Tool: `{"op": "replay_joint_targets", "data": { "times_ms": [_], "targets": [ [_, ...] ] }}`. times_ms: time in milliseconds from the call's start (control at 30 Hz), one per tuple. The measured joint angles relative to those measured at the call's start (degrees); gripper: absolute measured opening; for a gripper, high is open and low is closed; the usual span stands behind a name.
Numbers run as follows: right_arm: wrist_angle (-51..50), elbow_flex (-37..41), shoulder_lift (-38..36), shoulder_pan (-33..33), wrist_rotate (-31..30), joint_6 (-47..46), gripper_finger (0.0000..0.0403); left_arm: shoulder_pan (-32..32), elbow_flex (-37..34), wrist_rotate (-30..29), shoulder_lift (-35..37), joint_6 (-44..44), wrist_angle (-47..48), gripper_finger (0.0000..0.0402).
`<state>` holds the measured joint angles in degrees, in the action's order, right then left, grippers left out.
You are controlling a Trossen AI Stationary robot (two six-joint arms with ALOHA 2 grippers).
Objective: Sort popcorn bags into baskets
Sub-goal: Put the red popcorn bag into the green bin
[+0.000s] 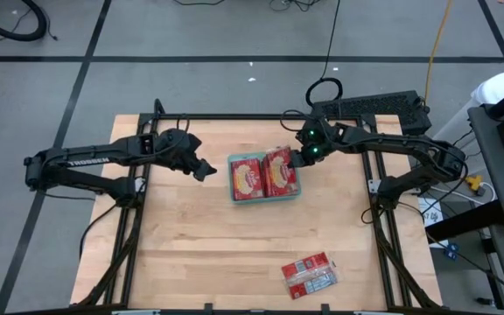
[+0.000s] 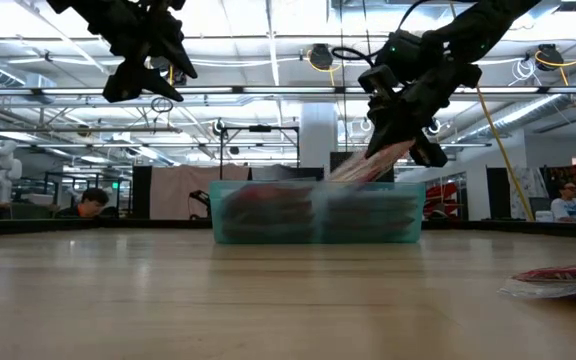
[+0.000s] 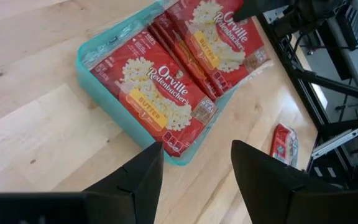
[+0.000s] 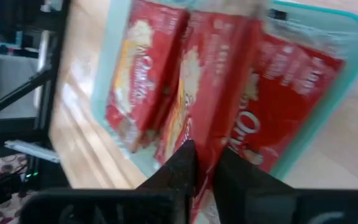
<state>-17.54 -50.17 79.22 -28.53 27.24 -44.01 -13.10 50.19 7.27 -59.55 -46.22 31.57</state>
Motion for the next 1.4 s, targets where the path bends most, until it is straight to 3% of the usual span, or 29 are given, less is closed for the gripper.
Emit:
{"op": "replay_joint_targets", "data": {
  "times_ms": [300,767,967,1167,1400],
  "targets": [
    [-2.3,0.0,0.0,0.0,-1.1,1.7,0.0097,0.0,0.0,-0.5,0.0,-2.0,-0.5,0.0191],
    [-5.7,0.0,-0.6,0.0,-2.7,6.0,0.0155,1.0,0.0,-4.6,0.0,-6.8,-4.4,0.0191],
    [-7.7,0.0,-3.0,-0.7,-7.8,9.5,0.018,6.0,0.0,-12.3,-0.4,-8.6,-8.8,0.0191],
    [-8.1,0.0,-7.1,-2.2,-7.8,12.3,0.0185,12.8,0.0,-16.6,-4.2,-10.1,-14.4,0.0191],
    [-8.6,0.0,-15.5,-2.1,-7.6,11.8,0.0185,20.7,0.0,-16.7,-14.9,-9.8,-33.5,0.0191]
  ]
}}
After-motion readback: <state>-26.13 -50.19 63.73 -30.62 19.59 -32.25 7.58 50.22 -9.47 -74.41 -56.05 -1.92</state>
